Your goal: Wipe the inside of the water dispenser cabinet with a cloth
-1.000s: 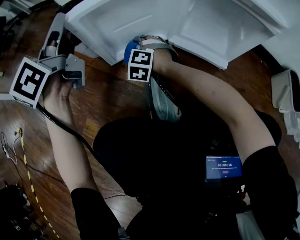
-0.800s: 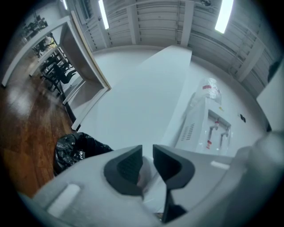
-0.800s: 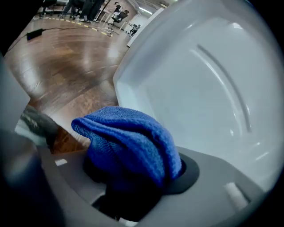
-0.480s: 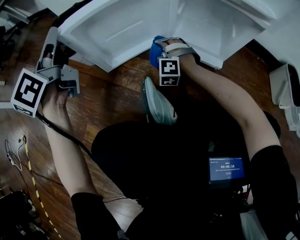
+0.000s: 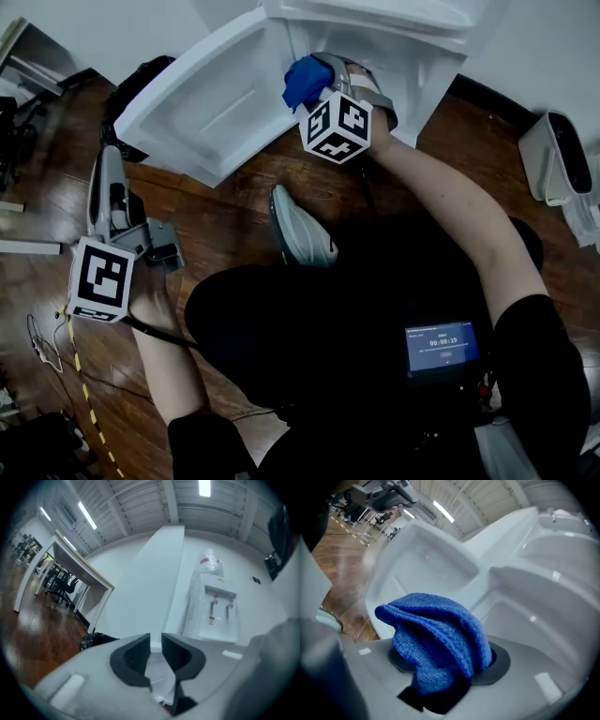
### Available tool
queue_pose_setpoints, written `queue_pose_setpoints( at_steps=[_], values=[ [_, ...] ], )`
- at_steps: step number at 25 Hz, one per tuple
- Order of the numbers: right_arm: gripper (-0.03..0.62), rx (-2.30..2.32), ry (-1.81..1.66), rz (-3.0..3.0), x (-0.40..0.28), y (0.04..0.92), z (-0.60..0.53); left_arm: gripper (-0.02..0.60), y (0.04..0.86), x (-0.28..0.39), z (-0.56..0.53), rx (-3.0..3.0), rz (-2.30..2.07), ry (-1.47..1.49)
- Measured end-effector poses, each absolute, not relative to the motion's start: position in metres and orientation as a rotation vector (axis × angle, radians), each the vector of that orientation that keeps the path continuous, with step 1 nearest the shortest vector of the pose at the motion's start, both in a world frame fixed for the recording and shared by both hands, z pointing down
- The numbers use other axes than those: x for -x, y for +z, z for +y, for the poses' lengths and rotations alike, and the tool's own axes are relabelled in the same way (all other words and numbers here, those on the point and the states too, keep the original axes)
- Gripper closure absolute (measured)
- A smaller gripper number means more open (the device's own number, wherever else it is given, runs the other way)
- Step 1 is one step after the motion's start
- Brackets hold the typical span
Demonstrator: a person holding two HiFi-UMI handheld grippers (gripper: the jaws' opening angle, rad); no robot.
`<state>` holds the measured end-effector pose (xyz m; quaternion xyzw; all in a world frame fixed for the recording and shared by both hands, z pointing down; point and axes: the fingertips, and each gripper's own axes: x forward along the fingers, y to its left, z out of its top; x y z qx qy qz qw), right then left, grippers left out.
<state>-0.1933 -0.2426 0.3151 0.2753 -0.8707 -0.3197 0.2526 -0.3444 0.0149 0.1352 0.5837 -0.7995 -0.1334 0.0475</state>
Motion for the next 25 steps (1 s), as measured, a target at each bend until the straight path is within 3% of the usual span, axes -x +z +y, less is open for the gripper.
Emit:
queue_pose_setpoints(
  at_steps=[5,9,18,25],
  values=[
    [0.324,-0.944,-0.892,-2.559,0.185,0.234,-0.233,0.508,0.138,0.209,0.035,-2.058,-2.239,-0.35],
    [0.324,-1.035,-0.962,-2.581,0.184,0.219,-0.236,0.508,0.157,0.12,0.02,-2.324,-1.996,-0.161],
    [0.321,-0.846,-0.891,-2.373,0.194,0.354,-0.259,0.506,0.135,0.139,-0.073,-2.419,-2.093,-0.151],
    [0.319,-0.665,-0.77,-2.241,0.19,0.449,-0.262,0.506,0.206,0.154,-0.095,-2.325,-2.052,0.066]
  ],
)
